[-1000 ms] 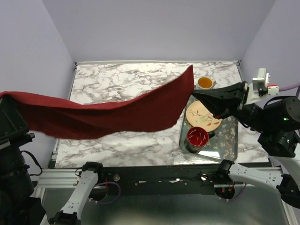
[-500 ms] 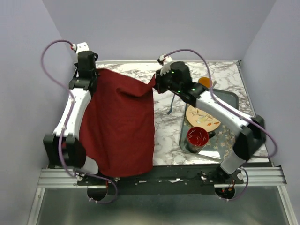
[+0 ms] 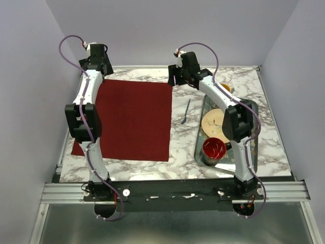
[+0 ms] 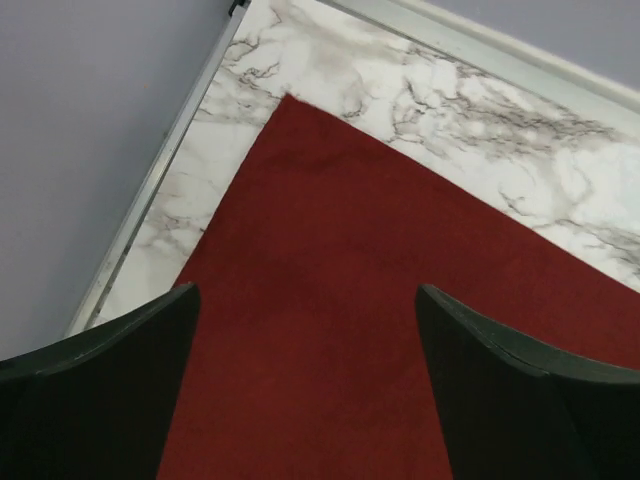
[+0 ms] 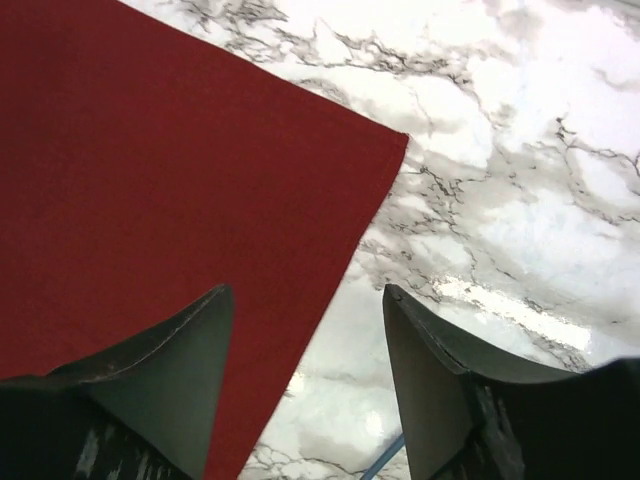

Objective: Fold the napkin, place the utensils inside, and roll it up
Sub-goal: Flatten the napkin out, then fold the napkin

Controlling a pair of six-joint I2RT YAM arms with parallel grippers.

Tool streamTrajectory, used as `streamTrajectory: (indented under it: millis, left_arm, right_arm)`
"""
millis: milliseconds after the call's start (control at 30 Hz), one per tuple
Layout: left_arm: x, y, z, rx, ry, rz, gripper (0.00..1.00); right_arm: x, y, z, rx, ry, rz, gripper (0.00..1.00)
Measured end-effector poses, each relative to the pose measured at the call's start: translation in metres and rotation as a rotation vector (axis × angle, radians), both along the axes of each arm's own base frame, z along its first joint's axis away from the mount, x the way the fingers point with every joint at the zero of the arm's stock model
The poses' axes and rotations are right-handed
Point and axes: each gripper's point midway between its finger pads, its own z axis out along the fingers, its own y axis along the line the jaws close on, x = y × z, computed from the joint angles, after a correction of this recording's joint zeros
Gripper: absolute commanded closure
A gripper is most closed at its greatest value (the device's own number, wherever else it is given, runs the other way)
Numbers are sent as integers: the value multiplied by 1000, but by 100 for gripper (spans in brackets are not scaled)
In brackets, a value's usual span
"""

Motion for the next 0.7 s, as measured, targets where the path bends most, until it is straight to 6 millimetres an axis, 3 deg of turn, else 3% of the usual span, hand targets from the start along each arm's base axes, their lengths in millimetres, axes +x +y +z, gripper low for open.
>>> streamTrajectory:
  millis: [133,200,333,500,600,700]
  left_arm:
    - [-25,-12,33,-49,-47,-7,3]
    - [-50,-19,49,-89,-68,-11,4]
    - [-88,-31,52,-168,-86,-24,17]
    - [-141,-72,3,-333,17,-107,18]
    - [-186,-114,-51,-445,141,-173,18]
    - [-217,-142,-79,-515,216,-213,18]
  right_arm:
    - [-9,1,20,13,-4,5,28]
    - [-26,6,25,25,21,23,28]
    - [-65,23,23,24,73,78,34]
    - [-128,60,0,28,173,200,41]
    - [-162,70,-24,31,258,255,43]
    - [-170,68,-42,19,308,249,52]
